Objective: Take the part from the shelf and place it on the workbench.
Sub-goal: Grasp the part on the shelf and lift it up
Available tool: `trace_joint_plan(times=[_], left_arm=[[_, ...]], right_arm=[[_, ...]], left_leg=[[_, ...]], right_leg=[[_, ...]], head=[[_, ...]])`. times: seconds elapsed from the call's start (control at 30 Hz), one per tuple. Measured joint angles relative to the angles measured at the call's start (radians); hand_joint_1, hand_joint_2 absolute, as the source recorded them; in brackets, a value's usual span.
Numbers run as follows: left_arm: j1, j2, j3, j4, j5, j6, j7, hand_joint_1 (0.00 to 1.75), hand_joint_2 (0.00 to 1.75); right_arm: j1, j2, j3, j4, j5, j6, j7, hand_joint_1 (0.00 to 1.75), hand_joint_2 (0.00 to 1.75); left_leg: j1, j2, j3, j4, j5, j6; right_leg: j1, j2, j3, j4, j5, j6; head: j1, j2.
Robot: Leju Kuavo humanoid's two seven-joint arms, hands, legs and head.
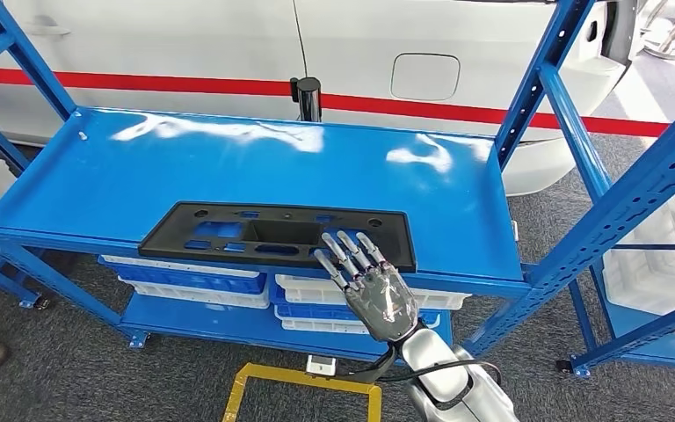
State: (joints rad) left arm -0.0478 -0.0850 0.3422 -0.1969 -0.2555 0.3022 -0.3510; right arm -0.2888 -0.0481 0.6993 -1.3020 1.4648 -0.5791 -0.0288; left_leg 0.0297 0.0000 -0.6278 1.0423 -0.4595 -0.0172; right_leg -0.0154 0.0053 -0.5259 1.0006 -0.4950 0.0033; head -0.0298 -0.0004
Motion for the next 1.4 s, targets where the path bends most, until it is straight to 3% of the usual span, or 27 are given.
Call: trace_joint_plan(times=[0.1,0.17,0.37,0.57,0.7,0.8,0.93,1.0,1.07,1.13,1.2,1.4], left_arm=[[0.001,-0.001,0.002,0.000,-0.005,0.000,0.002,0.00,0.00],[0.000,-0.002,0.002,0.000,-0.008,-0.001,0.001,0.00,0.00],[-0.001,-0.005,0.003,0.000,-0.026,-0.010,-0.038,0.00,0.00],[-0.001,-0.007,0.002,0.000,-0.037,-0.006,-0.050,0.00,0.00],[-0.002,-0.008,-0.001,0.000,-0.064,0.027,-0.087,0.00,1.75],[-0.004,-0.010,-0.004,0.000,-0.075,0.061,-0.132,0.00,1.75],[-0.006,-0.017,-0.004,0.000,-0.088,0.143,-0.195,0.00,0.00],[-0.008,-0.021,-0.004,0.000,-0.095,0.161,-0.202,0.00,0.87],[-0.009,-0.024,-0.006,0.000,-0.105,0.162,-0.201,0.00,1.75],[-0.011,-0.025,-0.008,0.000,-0.114,0.160,-0.197,0.00,0.87],[-0.012,-0.025,-0.008,0.000,-0.116,0.157,-0.195,0.00,0.00],[-0.013,-0.024,-0.008,0.000,-0.120,0.152,-0.192,0.00,0.00]], right_arm=[[-0.002,0.002,0.000,0.000,0.005,0.002,0.005,0.00,1.75],[-0.006,0.004,0.001,0.001,0.007,0.003,0.008,0.00,1.75],[-0.061,0.044,0.007,0.049,0.010,0.034,0.020,0.00,1.75],[-0.103,0.087,0.015,0.104,0.011,0.041,0.031,0.00,1.75],[-0.142,0.123,0.017,0.155,0.019,0.055,0.072,0.00,1.75],[-0.181,0.148,0.018,0.202,0.022,0.055,0.103,0.00,1.75],[-0.231,0.173,0.018,0.269,0.022,0.048,0.124,0.01,1.75],[-0.257,0.184,0.018,0.310,0.022,0.040,0.128,0.29,1.75],[-0.279,0.196,0.018,0.356,0.022,0.028,0.132,1.08,1.75],[-0.296,0.208,0.017,0.400,0.022,0.014,0.136,1.68,1.75],[-0.308,0.218,0.018,0.436,0.022,0.000,0.140,1.75,1.75],[-0.325,0.236,0.017,0.505,0.022,-0.015,0.141,1.75,1.75]], left_leg=[[-0.008,-0.002,0.018,-0.015,0.012,0.017],[-0.012,-0.003,0.022,-0.019,0.022,0.017],[-0.020,-0.005,0.022,-0.021,0.016,0.027],[-0.021,-0.005,0.023,-0.021,0.013,0.032],[-0.020,-0.004,0.024,-0.021,0.014,0.033],[-0.018,-0.004,0.025,-0.021,0.014,0.033],[-0.016,-0.003,0.025,-0.021,0.014,0.033],[-0.016,-0.003,0.025,-0.022,0.014,0.033],[-0.016,-0.003,0.025,-0.022,0.014,0.032],[-0.015,-0.003,0.025,-0.023,0.014,0.032],[-0.015,-0.003,0.025,-0.024,0.014,0.032],[-0.015,-0.003,0.025,-0.024,0.014,0.032]], right_leg=[[0.008,0.000,0.007,-0.001,-0.011,0.015],[0.011,-0.001,0.016,-0.004,-0.013,0.015],[0.010,-0.004,0.023,-0.022,-0.014,0.014],[0.009,-0.005,0.023,-0.027,-0.016,0.024],[0.009,-0.004,0.028,-0.027,-0.012,0.030],[0.009,-0.004,0.027,-0.027,-0.012,0.030],[0.010,-0.004,0.025,-0.026,-0.013,0.029],[0.010,-0.004,0.025,-0.025,-0.013,0.029],[0.010,-0.004,0.025,-0.024,-0.013,0.029],[0.010,-0.004,0.025,-0.024,-0.013,0.029],[0.010,-0.004,0.025,-0.024,-0.013,0.029],[0.010,-0.004,0.024,-0.024,-0.013,0.028]], head=[[0.001,0.000],[0.002,0.000],[0.003,0.000],[0.003,0.000],[0.002,0.000],[0.003,0.000],[0.003,0.000],[0.002,0.000],[0.002,0.000],[0.002,0.000],[0.002,0.000],[0.003,0.000]])
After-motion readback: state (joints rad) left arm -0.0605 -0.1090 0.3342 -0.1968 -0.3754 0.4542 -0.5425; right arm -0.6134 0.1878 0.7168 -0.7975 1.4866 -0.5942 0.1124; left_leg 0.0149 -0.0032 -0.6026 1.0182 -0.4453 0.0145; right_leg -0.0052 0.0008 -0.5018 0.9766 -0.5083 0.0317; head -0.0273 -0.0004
